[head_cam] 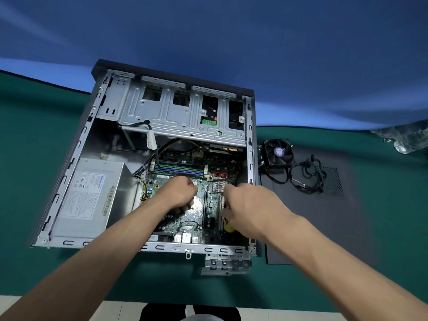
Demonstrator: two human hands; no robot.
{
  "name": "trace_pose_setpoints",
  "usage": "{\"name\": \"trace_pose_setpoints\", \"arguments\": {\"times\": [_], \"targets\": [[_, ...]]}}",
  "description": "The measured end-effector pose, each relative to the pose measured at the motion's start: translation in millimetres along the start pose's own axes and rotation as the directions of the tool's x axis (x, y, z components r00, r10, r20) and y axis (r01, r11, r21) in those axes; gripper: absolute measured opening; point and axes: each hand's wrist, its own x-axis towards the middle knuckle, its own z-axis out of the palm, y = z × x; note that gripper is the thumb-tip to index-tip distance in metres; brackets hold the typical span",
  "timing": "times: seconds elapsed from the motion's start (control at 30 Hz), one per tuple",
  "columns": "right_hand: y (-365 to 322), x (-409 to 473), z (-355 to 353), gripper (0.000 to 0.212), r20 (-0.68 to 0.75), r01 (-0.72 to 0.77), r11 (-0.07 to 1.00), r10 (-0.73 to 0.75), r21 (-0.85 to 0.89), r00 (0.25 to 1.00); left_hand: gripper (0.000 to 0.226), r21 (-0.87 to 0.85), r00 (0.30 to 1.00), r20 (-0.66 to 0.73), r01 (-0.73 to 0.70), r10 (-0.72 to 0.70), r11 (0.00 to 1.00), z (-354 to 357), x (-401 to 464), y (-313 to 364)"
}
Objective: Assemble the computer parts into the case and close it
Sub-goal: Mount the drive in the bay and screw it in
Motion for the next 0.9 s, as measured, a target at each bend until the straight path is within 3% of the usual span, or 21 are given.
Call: {"name": "trace_pose_setpoints", "arguments": {"times": [0.07,0.2,0.33,0.43,0.53,0.6,0.67,0.8,0.9], "targets": [[4.0,-0.7,0.8,0.028,-0.046,-0.015,0.998,0.012,-0.064,0.999,0.029,0.003,1.000,0.002,-0.001,0.001,1.000,-0.2,0.0,0.5],[5.7,-3.0,-0.3,0.038,0.060,0.003,1.000,-0.003,0.003,0.998,0.028,0.009,1.000,-0.002,-0.007,0.008,1.000,-0.8,1.1,0.6],[4.6,-1.9,4.6,0.034,-0.011,0.006,0.999,-0.007,-0.035,1.000,0.028,0.008,1.000,0.004,-0.014,0.014,1.000,-0.4,1.9,1.2],[1.6,-3.8,1.9,0.034,0.064,0.026,1.000,-0.024,-0.017,0.998,0.027,0.006,1.000,0.001,-0.011,0.011,1.000,-0.1,1.1,1.9],[0.6,-3.0,3.7,0.019,-0.020,0.047,0.997,-0.048,-0.059,0.999,0.028,0.008,1.000,0.000,-0.005,0.005,1.000,0.1,1.6,2.0],[0.3,-2.5,4.7,0.025,-0.060,0.040,0.997,-0.044,-0.071,0.997,0.029,0.003,1.000,-0.002,-0.006,0.006,1.000,-0.2,1.9,1.3],[0.3,-3.2,4.5,0.034,-0.003,0.036,0.998,-0.036,-0.042,0.999,0.030,0.007,1.000,-0.003,-0.006,0.006,1.000,-0.3,2.0,1.3],[1.0,-2.8,7.2,0.020,-0.051,0.056,0.996,-0.059,-0.068,0.997,0.028,0.007,1.000,-0.004,-0.007,0.007,1.000,-0.4,1.3,2.0],[3.3,-5.1,7.3,0.032,-0.018,0.019,0.999,-0.020,-0.030,1.000,0.027,0.025,1.000,-0.016,-0.017,0.018,1.000,-0.7,0.9,2.4]]}}
